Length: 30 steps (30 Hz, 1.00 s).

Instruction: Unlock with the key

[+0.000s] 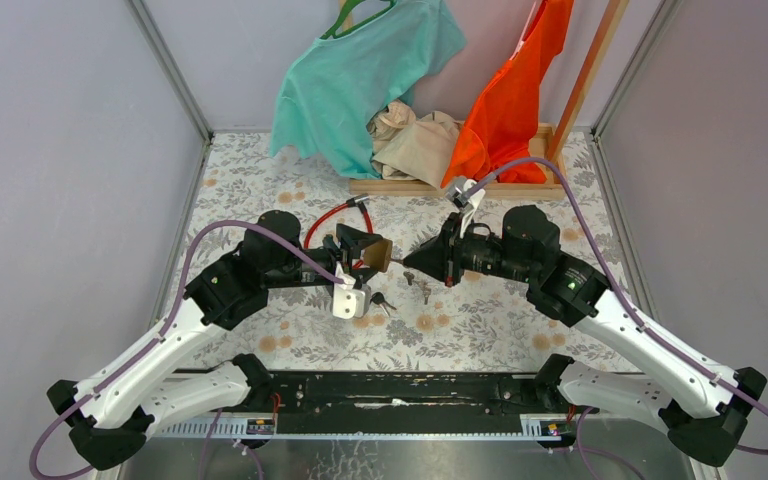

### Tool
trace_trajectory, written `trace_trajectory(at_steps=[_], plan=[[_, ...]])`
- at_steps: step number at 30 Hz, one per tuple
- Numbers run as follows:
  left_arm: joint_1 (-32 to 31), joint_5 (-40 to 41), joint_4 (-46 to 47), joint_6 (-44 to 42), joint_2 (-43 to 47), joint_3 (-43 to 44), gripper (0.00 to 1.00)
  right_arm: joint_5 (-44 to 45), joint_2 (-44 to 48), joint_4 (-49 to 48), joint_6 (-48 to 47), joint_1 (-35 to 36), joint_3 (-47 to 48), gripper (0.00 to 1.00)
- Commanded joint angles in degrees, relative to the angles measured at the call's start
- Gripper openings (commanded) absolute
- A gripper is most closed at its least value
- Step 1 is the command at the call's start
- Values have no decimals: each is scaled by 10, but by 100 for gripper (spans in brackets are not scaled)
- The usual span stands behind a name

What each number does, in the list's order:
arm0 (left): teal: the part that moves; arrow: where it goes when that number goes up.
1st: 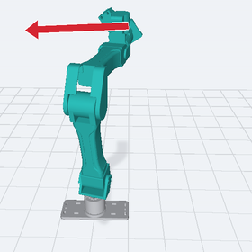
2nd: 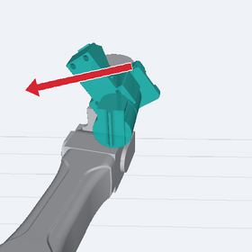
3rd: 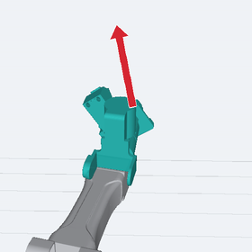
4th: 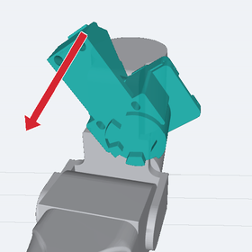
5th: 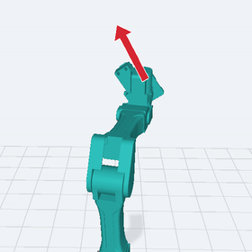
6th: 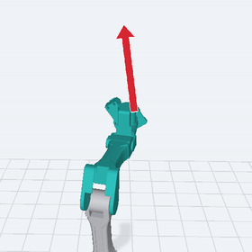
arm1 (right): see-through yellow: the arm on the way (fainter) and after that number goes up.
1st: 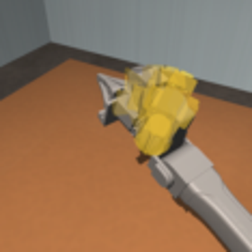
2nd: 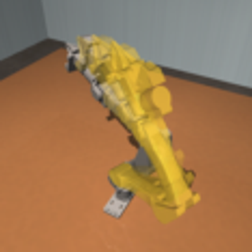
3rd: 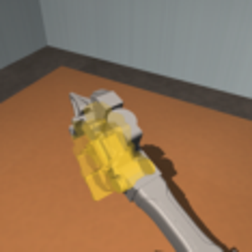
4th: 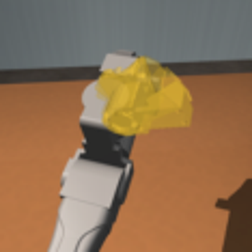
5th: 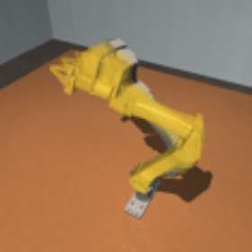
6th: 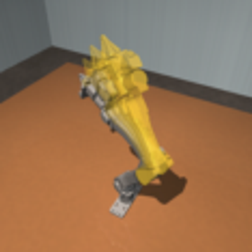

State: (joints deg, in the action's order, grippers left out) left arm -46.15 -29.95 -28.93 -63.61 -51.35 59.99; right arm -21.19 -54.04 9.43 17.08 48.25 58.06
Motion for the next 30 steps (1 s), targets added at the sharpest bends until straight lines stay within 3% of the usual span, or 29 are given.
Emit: trace_trajectory(at_steps=[1,13,30], plan=[[-7,-2,59,-6,11,26,0,15,4,-45,9,5,-5,0],[-11,6,59,-9,6,26,0,4,-19,-64,23,5,-2,0],[-33,58,59,-1,-12,37,0,62,-42,-81,25,24,0,0]])
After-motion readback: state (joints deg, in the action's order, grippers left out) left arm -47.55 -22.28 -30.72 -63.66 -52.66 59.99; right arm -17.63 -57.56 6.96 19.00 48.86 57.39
